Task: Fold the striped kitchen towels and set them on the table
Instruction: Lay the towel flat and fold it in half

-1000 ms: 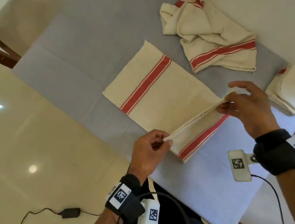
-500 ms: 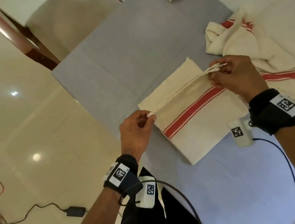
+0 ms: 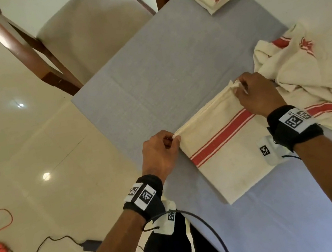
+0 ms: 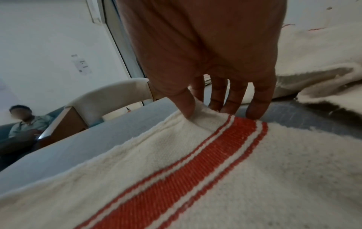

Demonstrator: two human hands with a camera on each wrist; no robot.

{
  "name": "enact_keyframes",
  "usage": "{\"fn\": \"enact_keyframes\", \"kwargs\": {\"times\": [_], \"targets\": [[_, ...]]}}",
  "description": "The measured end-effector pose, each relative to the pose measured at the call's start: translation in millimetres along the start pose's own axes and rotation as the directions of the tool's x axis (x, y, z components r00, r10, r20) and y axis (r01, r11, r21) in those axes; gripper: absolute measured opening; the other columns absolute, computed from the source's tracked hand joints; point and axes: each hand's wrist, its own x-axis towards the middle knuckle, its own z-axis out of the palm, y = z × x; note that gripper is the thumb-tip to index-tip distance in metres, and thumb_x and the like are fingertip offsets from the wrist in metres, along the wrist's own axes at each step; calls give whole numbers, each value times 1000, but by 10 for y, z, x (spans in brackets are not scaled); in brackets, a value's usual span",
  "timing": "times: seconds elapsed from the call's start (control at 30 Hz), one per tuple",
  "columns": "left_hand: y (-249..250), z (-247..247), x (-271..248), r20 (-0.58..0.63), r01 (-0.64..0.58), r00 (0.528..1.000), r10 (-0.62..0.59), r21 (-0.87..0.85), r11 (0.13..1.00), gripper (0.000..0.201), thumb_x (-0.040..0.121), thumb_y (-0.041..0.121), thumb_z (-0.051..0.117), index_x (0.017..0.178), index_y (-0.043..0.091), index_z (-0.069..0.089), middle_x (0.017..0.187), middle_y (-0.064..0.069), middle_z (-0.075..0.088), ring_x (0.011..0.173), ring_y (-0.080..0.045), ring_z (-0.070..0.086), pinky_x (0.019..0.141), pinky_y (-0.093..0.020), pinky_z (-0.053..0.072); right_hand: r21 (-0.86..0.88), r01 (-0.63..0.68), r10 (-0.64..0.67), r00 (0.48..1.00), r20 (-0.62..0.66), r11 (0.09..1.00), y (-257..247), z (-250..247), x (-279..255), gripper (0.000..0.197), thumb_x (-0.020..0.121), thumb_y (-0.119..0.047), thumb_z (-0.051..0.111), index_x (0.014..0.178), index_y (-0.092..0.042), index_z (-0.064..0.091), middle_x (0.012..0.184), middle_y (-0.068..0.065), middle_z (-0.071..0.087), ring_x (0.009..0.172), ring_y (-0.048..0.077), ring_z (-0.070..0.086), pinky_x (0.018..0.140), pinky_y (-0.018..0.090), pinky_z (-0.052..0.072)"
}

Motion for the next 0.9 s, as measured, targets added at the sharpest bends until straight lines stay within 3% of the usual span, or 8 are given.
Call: {"fn": "enact_keyframes", "kwargs": {"times": [0.1,0.23,0.33,0.4,0.5,0.6,0.7,0.9], "targets": [[4,-7,55,11,0,1000,0,2,1000,14,97,32,70,91,20,66,78,8,70,71,-5,67,70,-24,60,-78,20,-21,1000,-10,997,-16,59,37,29,101,-37,54,122,-17,55,105,20,63,95,43,63,82,53,55],[78,-9,62,10,3,1000,-4,33,999,14,96,31,70,100,20,62,75,5,66,67,-12,65,70,-36,61,-160,1,-4,1000,-21,987,-47,80,26,33,99,-37,58,126,-20,50,113,21,61,100,44,62,86,54,54],[182,33,-7,-126,-183,968,219,247,952,31,98,37,64,122,21,52,93,4,62,84,-15,58,78,-33,51,-200,-1,-28,990,-139,980,-181,77,-166,44,97,-30,61,138,-19,48,141,21,49,122,42,54,98,55,48],[312,138,-55,-119,-346,908,401,322,881,32,102,37,57,129,19,54,112,-2,62,99,-19,56,87,-35,47,-219,140,-190,955,-227,966,-350,168,-434,46,100,-26,60,143,-15,51,156,20,37,137,41,44,108,55,43],[413,449,-150,42,-482,872,487,241,842,42,103,23,51,142,8,50,141,-12,56,127,-27,54,109,-43,43,-340,400,-421,907,13,851,-446,620,-828,58,96,-26,67,147,-4,50,165,24,29,150,42,34,116,61,37],[275,700,-223,132,-474,881,455,270,838,58,106,22,43,159,4,29,167,-16,30,154,-25,29,126,-45,26,-405,446,-396,895,205,799,-333,897,-933,81,98,-38,56,162,-4,22,172,21,2,160,37,6,124,62,22],[98,762,-239,216,-506,863,458,396,766,69,111,45,32,165,9,9,174,-8,2,161,-21,0,131,-45,7,-415,513,-474,857,203,751,-107,817,-814,78,103,-50,36,165,-11,10,174,11,-3,161,32,-1,124,63,16],[-15,782,-194,272,-518,854,443,521,678,89,103,67,38,165,11,7,174,-7,-2,161,-24,-5,130,-49,3,-432,449,-441,889,126,782,304,512,-400,82,103,-62,28,166,-12,12,174,7,5,161,23,4,124,64,12]]}}
